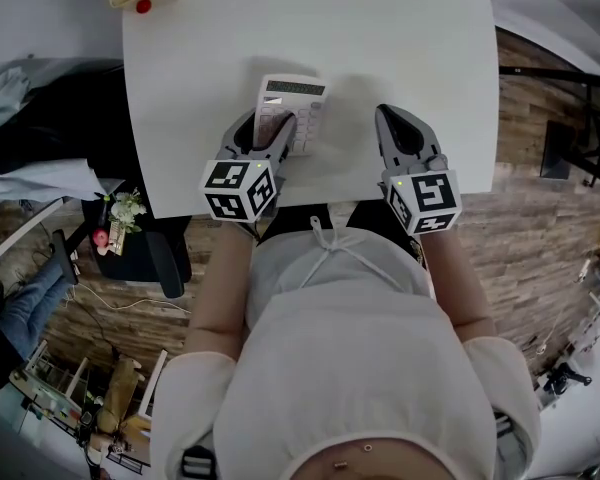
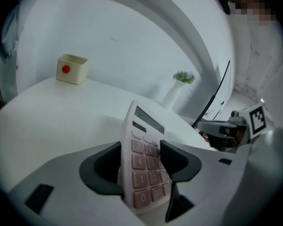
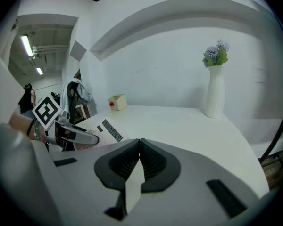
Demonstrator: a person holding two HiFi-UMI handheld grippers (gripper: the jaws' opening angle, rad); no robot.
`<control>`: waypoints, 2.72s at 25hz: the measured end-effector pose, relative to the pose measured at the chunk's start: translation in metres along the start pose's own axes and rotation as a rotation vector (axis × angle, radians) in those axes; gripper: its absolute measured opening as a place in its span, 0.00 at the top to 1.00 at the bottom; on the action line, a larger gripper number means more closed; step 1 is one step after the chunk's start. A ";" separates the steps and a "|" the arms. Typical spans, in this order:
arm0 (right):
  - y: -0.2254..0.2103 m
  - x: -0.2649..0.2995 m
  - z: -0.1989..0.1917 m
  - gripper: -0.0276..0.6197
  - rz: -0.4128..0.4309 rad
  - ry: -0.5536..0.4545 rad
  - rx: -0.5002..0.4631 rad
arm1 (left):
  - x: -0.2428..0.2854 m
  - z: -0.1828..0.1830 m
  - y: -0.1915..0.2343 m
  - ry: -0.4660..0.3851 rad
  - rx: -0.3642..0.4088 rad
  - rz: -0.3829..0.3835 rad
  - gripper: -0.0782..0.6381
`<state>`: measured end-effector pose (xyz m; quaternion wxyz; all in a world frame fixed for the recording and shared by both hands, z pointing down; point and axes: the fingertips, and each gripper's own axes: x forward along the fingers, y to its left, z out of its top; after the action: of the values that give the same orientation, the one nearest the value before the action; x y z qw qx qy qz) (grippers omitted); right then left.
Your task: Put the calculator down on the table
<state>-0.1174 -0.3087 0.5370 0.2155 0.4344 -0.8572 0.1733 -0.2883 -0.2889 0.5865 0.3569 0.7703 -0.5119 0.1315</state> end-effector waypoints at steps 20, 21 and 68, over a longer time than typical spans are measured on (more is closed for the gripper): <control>0.016 -0.029 0.053 0.95 0.000 -0.149 -0.041 | -0.065 0.084 -0.032 -0.206 0.340 0.062 0.63; 0.016 -0.032 0.060 0.95 0.000 -0.164 -0.048 | -0.072 0.093 -0.036 -0.234 0.348 0.066 0.67; 0.043 -0.101 0.138 0.95 0.000 -0.409 -0.204 | -0.170 0.155 -0.100 -0.481 0.419 -0.025 0.86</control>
<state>-0.1291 -0.2833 0.3627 0.0802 0.4367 -0.8960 -0.0059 -0.3006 -0.2546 0.3382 0.0611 0.8422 -0.5339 0.0439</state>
